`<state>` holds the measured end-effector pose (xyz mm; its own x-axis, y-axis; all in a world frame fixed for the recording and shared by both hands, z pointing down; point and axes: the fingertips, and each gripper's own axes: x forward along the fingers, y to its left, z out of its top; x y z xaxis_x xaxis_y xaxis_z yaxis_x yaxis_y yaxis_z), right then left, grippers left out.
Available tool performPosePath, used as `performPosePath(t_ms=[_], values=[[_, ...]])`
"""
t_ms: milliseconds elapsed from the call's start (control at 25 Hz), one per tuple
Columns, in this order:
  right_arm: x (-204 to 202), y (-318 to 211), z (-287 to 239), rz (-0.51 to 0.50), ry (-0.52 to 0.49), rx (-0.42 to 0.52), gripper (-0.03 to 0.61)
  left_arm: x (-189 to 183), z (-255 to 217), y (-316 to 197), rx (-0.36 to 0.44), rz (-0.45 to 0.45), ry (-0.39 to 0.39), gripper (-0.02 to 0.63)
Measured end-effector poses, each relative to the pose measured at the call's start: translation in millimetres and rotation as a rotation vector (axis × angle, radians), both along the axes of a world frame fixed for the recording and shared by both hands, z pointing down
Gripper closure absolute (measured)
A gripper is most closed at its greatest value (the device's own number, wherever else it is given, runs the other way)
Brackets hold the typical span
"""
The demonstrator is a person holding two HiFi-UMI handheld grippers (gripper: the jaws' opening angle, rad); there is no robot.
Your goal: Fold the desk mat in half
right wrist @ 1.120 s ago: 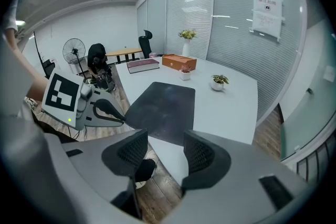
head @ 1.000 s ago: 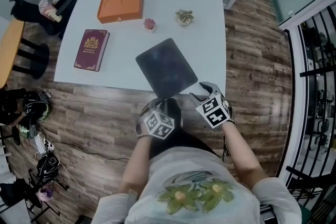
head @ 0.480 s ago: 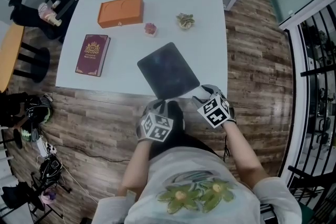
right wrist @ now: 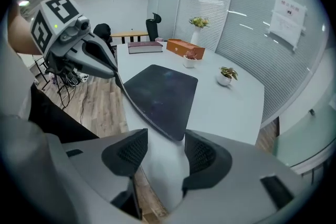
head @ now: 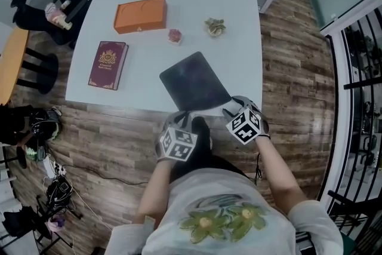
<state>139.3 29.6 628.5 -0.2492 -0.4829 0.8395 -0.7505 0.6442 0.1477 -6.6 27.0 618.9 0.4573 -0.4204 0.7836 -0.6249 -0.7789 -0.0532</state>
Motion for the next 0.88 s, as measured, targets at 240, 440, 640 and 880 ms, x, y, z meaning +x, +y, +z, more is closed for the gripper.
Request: performPosePath(t_ms=[240,440,640,880], values=[[4,-10,14,-0.108,0.092,0.004,0.359,-2,-5,-10,0.003,-0.011,0.014,0.6],[8,-15,20,-0.15,0.138,-0.001,0.397,-4,-8,-16,0.005,-0.018,0.017,0.6],[15,-25,13,-0.148,0.15,0.033,0.502,-6,-9,-22,-0.001,-0.02,0.018,0.6],[15,-33,-3,-0.162,0.139,0.077,0.548,-10,-11,-26,0.003,-0.034,0.02,0.6]])
